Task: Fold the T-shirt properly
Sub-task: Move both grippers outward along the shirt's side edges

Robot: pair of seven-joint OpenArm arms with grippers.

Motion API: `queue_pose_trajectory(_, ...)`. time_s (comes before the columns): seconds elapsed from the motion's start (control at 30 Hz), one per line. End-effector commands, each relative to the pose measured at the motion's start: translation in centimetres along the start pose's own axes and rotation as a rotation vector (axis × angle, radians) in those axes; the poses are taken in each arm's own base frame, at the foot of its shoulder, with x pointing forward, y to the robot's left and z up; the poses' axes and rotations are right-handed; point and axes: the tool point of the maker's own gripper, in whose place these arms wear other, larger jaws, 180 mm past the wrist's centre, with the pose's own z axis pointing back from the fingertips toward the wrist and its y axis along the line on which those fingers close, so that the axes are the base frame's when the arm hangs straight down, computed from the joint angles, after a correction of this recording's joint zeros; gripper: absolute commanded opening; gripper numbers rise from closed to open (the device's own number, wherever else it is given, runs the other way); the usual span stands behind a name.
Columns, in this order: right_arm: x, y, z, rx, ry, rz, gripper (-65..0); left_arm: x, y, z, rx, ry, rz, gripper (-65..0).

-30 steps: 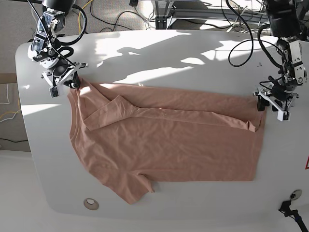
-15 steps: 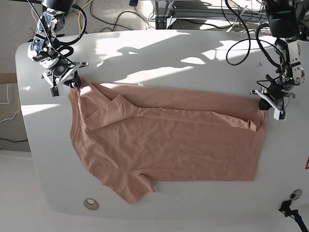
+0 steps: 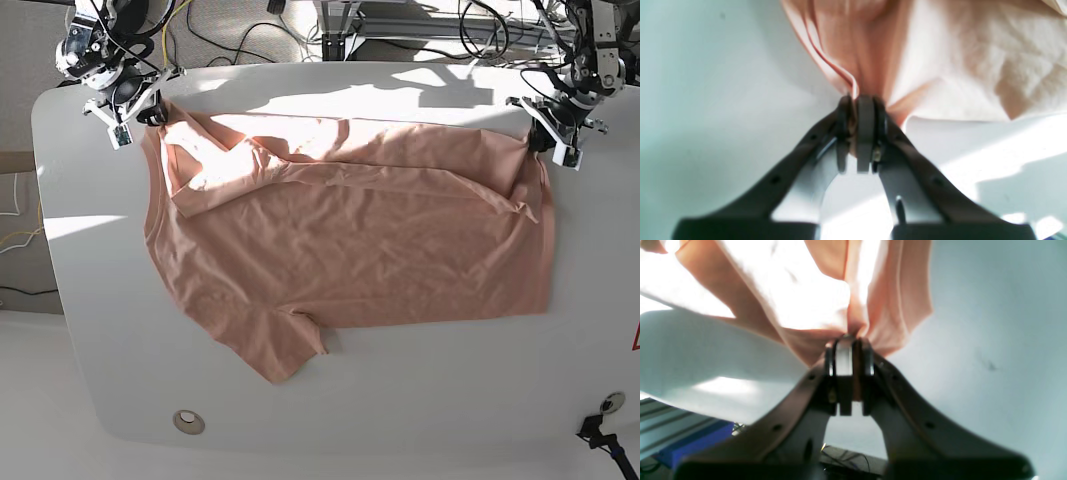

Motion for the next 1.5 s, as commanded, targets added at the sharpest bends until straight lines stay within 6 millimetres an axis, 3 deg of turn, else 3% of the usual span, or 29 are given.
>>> queue_pose_trajectory(0.0,-0.5,0.0,1.1,-0.011,0.030,0.047,-65.0,-0.1,-0.3,1.1,-0.007,0.015,-0.042,-65.0)
queue_pose_trajectory(0.2,-2.3,0.3,2.0,-0.010,0.077,0.058,-65.0,-1.8,-0.3,4.5,0.014,0.047,-0.070,-65.0)
queue_pose_trajectory(0.3,-2.1,-1.5,2.7,-0.062,0.067,0.042,-65.0,-2.3,-0.7,5.4,0.011,0.057,-0.081,-65.0)
queue_pose_trajectory(0.57,-2.2,-2.2,3.1,-0.074,0.076,0.050,-65.0,-2.3,0.3,6.6,0.043,0.074,-0.097,-64.2)
queue_pose_trajectory(0.9,-2.0,-2.7,3.2,-0.091,0.089,0.046,-65.0,-1.6,1.5,7.0,0.079,0.064,-0.100,-32.9)
queue_pose_trajectory(0.97,-0.6,-3.8,3.7,-0.129,0.049,0.042,-62.4,-0.9,2.5,7.2,0.107,0.044,-0.098,-32.0)
queue_pose_trajectory(1.13,2.3,-4.9,4.6,-0.176,-0.017,0.082,-37.3,1.4,3.9,7.1,0.126,0.009,-0.149,-31.7)
queue_pose_trajectory(1.23,3.5,-4.9,5.0,-0.185,-0.041,0.115,-27.9,3.7,5.0,7.0,0.153,-0.043,-0.162,-31.7)
queue_pose_trajectory(1.37,6.8,-5.6,4.6,-0.201,-0.117,0.129,-24.1,8.7,6.3,6.5,0.198,-0.170,-0.162,-31.7)
queue_pose_trajectory(1.47,9.8,-5.3,3.2,-0.179,-0.181,0.140,-24.1,13.8,6.6,5.9,0.214,-0.291,-0.162,-31.7)
